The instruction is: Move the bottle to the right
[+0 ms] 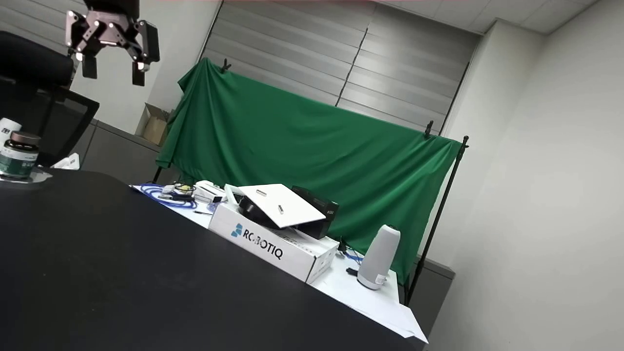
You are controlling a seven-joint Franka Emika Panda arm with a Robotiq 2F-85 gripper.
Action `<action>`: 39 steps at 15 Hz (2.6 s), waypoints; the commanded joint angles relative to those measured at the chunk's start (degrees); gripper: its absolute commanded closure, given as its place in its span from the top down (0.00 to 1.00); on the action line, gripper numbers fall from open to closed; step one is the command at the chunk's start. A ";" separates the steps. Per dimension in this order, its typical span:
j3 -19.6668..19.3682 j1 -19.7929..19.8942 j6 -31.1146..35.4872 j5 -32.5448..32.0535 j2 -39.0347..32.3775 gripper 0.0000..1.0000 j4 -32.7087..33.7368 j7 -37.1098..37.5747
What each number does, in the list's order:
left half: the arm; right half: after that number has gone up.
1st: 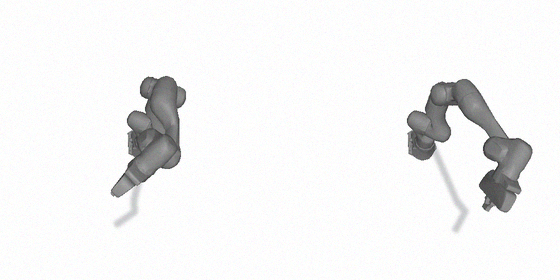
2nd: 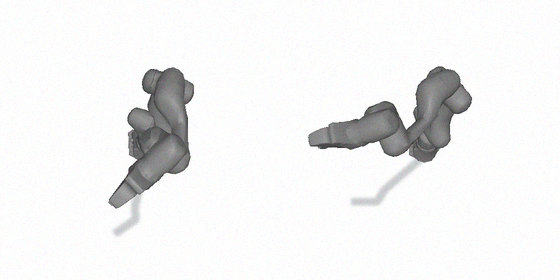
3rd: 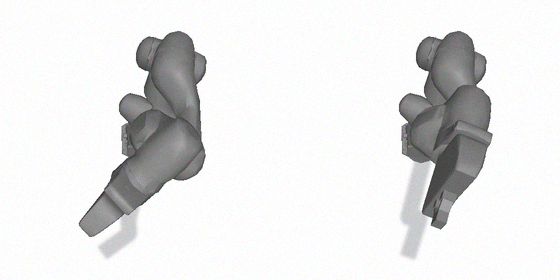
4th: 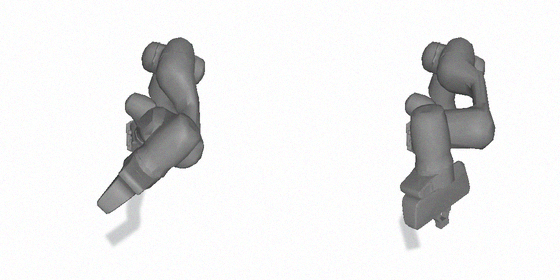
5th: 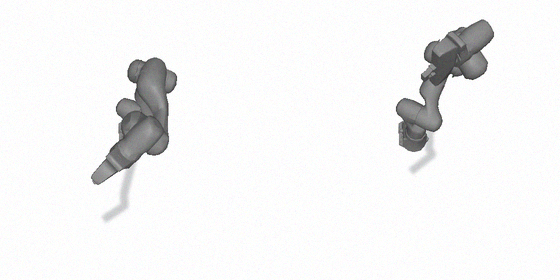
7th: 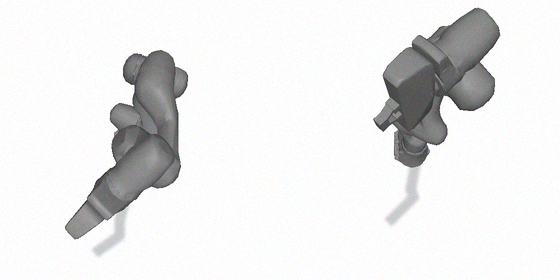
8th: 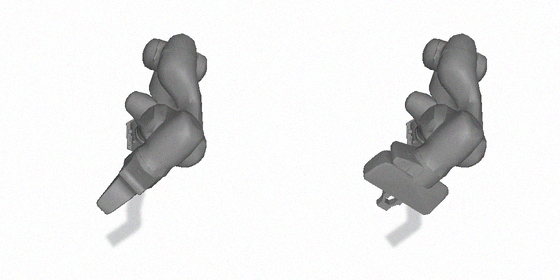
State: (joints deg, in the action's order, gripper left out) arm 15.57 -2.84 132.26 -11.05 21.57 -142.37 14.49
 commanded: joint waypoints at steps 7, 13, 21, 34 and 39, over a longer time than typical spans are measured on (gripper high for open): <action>6.09 -7.13 -1.72 -11.28 -19.96 1.00 18.33 2.96; 4.54 -12.87 -2.19 -11.15 -24.73 1.00 22.00 1.04; 4.28 -13.06 -2.68 -11.19 -26.06 1.00 23.42 0.94; -2.39 -16.00 -10.81 -10.59 -47.98 1.00 52.07 -11.53; -2.19 -20.69 -14.28 -9.68 -55.83 1.00 62.15 -15.29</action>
State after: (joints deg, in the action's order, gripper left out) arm 14.07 -20.37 121.71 -21.61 -28.94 -88.34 1.66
